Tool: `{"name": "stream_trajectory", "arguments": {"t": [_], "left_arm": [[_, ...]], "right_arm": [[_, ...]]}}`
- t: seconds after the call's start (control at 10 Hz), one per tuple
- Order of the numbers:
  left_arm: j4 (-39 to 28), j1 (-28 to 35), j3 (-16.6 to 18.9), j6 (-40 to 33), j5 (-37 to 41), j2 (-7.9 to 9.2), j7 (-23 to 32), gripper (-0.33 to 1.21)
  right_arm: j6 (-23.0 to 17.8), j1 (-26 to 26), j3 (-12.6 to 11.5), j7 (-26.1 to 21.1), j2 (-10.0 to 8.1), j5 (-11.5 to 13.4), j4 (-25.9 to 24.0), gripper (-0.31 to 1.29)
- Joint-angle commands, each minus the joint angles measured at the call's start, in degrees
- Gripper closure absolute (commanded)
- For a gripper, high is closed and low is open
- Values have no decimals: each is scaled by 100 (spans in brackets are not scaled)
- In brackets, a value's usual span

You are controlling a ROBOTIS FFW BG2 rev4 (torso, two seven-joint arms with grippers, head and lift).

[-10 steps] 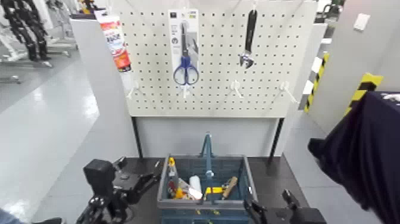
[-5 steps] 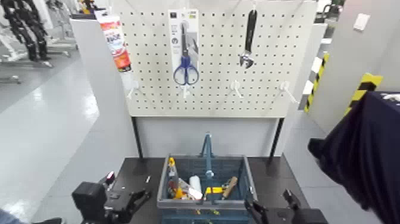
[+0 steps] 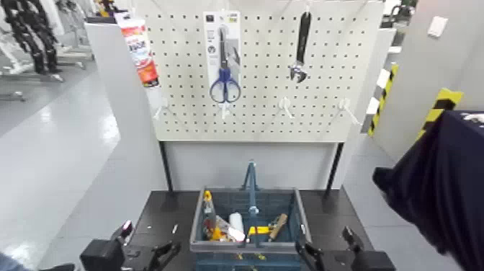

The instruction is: Put the red screwdriver into the crate.

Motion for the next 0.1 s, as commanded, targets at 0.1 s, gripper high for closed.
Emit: {"name": "stream_trajectory", "arguments": {"t": [0.1], "left_arm": [[-11, 50, 16, -54, -16, -26, -2, 10]], "right_arm": [[156, 0, -10, 35, -6, 87, -46, 14]]}}
